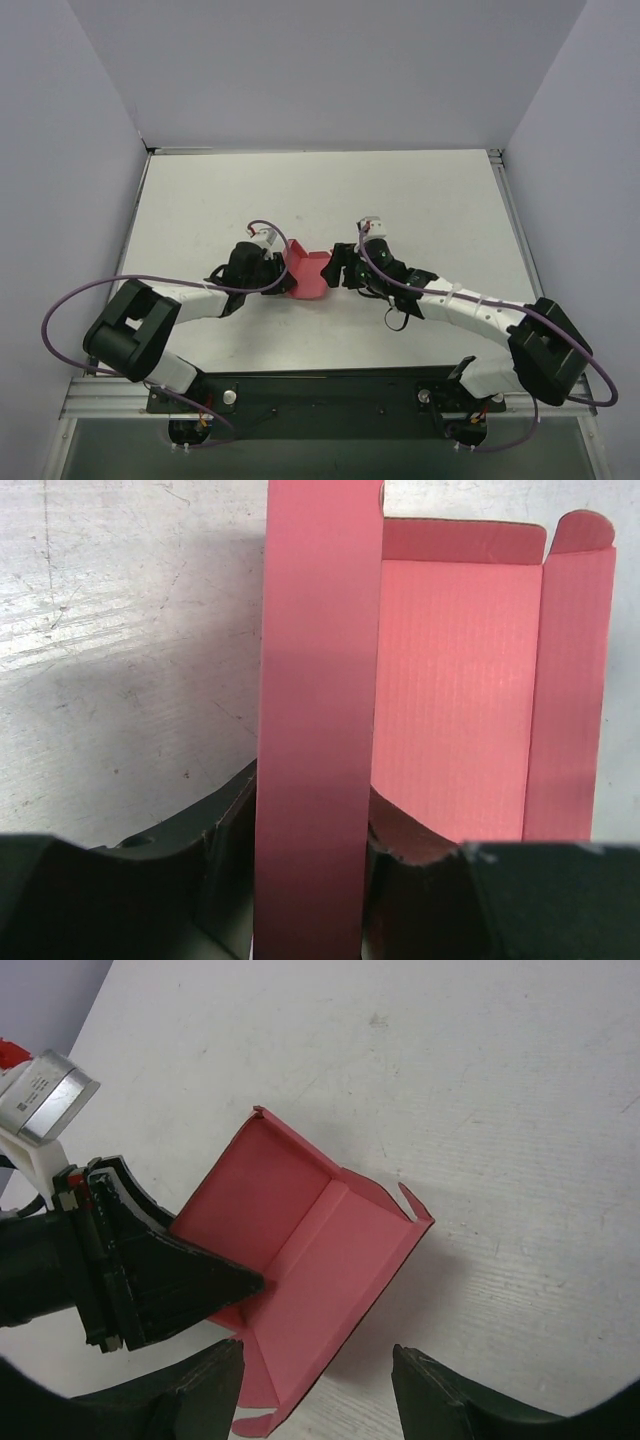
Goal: Fold the paper box
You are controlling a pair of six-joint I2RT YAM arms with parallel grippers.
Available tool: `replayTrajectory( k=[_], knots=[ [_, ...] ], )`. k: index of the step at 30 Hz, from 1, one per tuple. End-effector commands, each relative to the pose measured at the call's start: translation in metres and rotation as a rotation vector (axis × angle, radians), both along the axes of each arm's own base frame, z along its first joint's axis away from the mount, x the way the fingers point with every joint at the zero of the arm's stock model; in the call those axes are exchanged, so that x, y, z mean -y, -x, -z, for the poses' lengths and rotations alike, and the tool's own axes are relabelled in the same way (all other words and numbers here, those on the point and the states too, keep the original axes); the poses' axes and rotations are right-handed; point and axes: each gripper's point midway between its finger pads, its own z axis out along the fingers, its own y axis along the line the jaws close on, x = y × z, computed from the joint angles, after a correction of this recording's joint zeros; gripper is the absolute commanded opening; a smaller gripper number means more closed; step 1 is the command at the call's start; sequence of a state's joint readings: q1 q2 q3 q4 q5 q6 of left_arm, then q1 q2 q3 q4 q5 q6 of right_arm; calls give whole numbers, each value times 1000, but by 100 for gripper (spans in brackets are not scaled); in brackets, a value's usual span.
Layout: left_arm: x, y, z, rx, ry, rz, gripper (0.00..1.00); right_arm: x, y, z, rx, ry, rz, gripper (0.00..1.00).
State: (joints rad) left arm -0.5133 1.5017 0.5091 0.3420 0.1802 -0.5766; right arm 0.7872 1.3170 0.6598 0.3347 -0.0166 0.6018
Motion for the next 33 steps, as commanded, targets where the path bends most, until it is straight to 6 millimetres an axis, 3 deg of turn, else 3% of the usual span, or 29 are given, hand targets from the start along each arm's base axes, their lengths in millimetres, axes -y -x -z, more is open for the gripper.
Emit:
replayTrajectory(
  k=[1, 2, 3, 6, 16, 19, 22, 24, 25, 28, 30, 33],
  knots=[
    [4, -9, -25, 76, 54, -10, 43, -13, -14, -3, -27, 19, 35, 60],
    [4, -10, -27, 81, 56, -9, 43, -18, -16, -7, -16, 40, 31, 58],
    [3, -10, -28, 86, 54, -12, 43, -14, -14, 5, -43, 98, 37, 58],
    [3, -11, -30, 90, 56, -15, 43, -11, -16, 13, -37, 173, 59, 57],
    [3, -11, -29, 96, 57, -16, 43, -6, -16, 30, -81, 224, 106, 54],
    [4, -11, -31, 104, 67, -15, 43, -10, -17, 36, -110, 191, 100, 49],
    [7, -10, -33, 111, 84, -3, 43, -16, -17, 40, -125, 162, 80, 37],
    [8, -9, -36, 118, 97, 7, 51, -14, -18, 37, -112, 162, 86, 25],
    [10, -8, -39, 129, 106, 12, 65, -12, -19, 36, -103, 170, 89, 21],
    [13, -13, -58, 178, 134, 19, 84, -4, -23, 30, -64, 214, 89, 5],
    [14, -18, -78, 226, 145, 20, 87, 1, -25, 23, -35, 273, 65, 0],
    [9, -25, -103, 287, 116, 6, 92, 10, -28, 14, 13, 373, 25, 0]
  ],
)
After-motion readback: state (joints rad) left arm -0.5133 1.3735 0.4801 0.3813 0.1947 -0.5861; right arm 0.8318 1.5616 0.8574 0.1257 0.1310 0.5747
